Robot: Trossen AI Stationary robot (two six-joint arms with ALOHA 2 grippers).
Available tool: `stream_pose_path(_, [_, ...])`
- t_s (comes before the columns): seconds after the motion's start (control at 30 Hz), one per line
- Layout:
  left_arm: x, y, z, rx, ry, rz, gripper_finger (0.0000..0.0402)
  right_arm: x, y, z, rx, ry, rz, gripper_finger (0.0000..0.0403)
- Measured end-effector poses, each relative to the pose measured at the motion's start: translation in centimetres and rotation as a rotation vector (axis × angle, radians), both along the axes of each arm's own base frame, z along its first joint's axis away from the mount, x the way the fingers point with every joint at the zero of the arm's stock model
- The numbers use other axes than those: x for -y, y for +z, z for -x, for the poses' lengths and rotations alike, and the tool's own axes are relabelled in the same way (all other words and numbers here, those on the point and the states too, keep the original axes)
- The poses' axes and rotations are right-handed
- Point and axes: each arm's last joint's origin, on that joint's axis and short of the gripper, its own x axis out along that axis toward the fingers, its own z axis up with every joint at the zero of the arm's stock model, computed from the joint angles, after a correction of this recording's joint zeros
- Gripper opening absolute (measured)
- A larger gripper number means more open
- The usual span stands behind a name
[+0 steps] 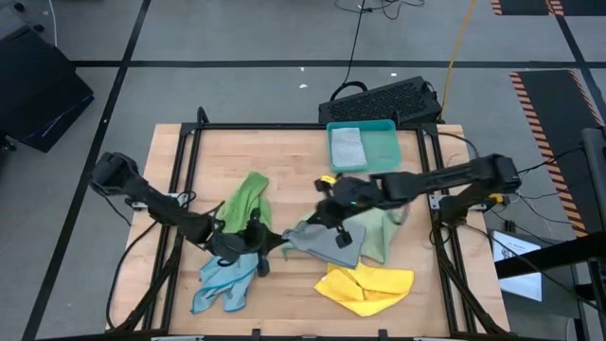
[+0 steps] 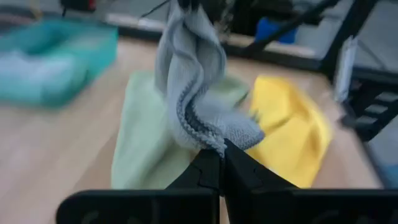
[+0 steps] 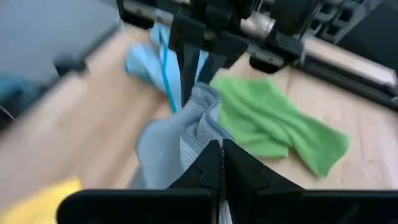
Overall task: Fold microfiber towels
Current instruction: Fold the gray microfiber cloth
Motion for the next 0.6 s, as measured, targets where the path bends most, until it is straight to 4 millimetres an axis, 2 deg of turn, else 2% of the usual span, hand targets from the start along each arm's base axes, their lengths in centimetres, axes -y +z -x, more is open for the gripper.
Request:
stream_pose_path(0.1, [0.5, 3.3, -1.0, -0.034, -0.054, -0.039, 0.0003, -1.8, 2.3, 1.8, 0.065, -0.012, -0.072, 0.0002])
stream_pose_path(0.2, [1.3, 6.6, -1.6, -0.088, -0.094, -0.070, 0.0003, -3.6, 3.6, 3.4, 0.098, -0.022, -0.106, 0.0001])
stream_pose_path(0.33, [2.1, 10.5, -1.9, -0.158, -0.072, -0.136, 0.0003, -5.5, 4.6, 5.0, 0.138, -0.059, -0.095, 0.0001])
stream_pose_path(0.43, [2.1, 13.7, -2.0, -0.149, -0.050, -0.168, 0.0003, -6.3, 4.7, 5.6, 0.144, -0.080, -0.077, 0.0001])
stream_pose_path(0.53, [1.6, 15.4, -2.0, -0.166, -0.039, -0.196, 0.0004, -6.4, 4.7, 5.7, 0.150, -0.069, -0.061, 0.0001])
stream_pose_path(0.6, [0.9, 15.1, -2.1, -0.210, -0.018, -0.220, 0.0004, -5.9, 4.7, 5.5, 0.152, -0.078, -0.045, 0.0001])
